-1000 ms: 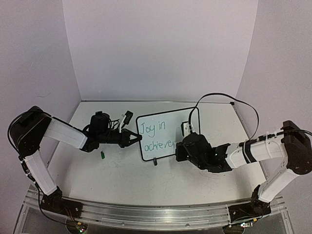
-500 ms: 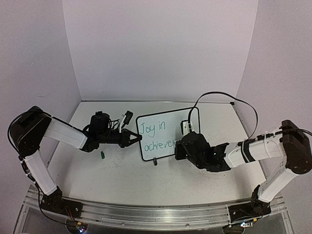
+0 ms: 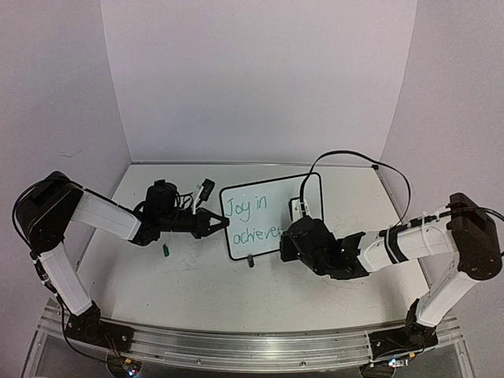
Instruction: Write a sentence on the whiteboard
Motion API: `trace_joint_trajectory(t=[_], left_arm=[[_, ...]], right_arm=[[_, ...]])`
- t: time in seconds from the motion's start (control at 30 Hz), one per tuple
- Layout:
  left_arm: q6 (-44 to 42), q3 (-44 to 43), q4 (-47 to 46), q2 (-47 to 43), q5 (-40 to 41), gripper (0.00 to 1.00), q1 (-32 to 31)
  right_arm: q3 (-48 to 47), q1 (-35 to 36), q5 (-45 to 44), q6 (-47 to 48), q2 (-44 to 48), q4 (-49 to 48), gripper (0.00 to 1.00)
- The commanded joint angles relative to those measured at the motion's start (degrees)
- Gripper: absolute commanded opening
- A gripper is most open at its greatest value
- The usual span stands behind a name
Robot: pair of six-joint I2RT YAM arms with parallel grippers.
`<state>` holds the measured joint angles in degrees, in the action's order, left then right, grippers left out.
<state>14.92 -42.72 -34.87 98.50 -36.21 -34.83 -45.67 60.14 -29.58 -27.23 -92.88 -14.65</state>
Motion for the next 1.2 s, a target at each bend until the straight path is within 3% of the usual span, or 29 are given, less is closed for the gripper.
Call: trace_joint_trajectory(t=[0.0,1.17], left_arm=[[-2.3,-0.67,0.51,-1.71,2.1,0.0,0.15],[-2.48,-0.93,0.91,-1.38,1.8,0.0,0.02]], right_arm=[[-1.2,0.21,-1.65,-1.76,-0.77,2.75,0.0],[-4.34,0.02,-3.71,0.79,0.99,1.51,0.0]])
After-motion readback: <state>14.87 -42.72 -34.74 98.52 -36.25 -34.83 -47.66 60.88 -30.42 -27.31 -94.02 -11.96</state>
